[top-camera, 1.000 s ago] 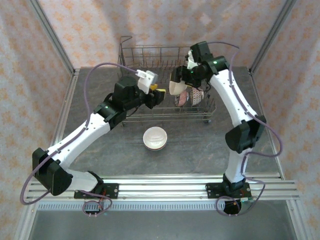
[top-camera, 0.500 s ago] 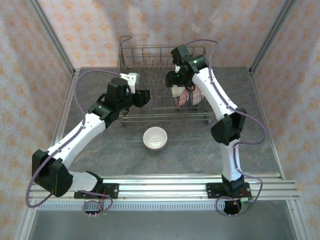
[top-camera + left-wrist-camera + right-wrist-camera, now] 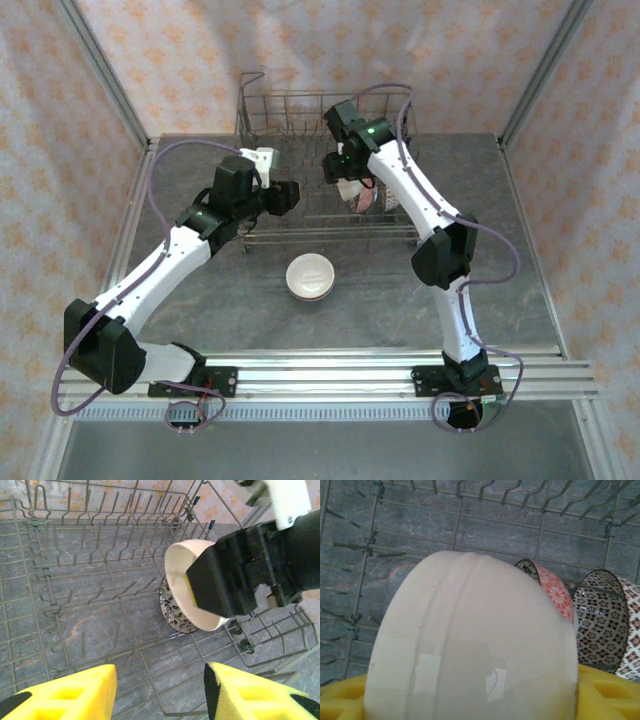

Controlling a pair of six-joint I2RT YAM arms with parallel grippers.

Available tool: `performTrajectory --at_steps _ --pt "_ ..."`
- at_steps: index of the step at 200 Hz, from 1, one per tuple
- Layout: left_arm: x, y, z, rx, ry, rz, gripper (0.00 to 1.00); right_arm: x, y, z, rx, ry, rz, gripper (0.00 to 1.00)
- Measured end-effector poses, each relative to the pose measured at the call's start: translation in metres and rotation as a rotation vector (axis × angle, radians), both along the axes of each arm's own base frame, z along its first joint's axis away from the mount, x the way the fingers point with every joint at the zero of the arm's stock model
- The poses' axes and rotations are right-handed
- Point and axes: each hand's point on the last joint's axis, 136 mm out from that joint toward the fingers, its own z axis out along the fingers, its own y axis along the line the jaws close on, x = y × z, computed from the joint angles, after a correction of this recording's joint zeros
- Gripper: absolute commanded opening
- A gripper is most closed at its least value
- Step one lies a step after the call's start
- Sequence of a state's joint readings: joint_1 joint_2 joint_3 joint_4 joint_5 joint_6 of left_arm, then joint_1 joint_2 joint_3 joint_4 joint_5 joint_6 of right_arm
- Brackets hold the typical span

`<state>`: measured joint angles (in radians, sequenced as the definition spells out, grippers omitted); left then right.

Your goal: Load the bowls into the dish rack

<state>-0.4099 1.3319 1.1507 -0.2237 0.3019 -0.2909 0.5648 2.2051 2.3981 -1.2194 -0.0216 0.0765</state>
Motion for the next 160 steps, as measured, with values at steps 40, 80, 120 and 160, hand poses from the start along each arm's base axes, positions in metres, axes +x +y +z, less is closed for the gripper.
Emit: performTrajectory --at_steps 40,80,120,160 --pt "-0.002 0.001 -0.004 0.006 0.014 0.0 0.51 0.004 0.008 -0.012 -0.062 -0.012 0.012 0.57" --pt "-0.003 0.001 -0.009 0.012 0.027 0.0 0.51 0.005 0.01 -0.02 -0.105 -0.016 0.01 0.58" --pt "-0.004 0.002 -0.01 0.013 0.03 0.0 0.51 0.006 0.01 -0.022 -0.108 -0.02 -0.01 0.59" --pt "-0.003 0.002 -0.011 0.014 0.031 0.0 0.51 0.006 0.014 -0.033 -0.116 -0.008 -0.034 0.6"
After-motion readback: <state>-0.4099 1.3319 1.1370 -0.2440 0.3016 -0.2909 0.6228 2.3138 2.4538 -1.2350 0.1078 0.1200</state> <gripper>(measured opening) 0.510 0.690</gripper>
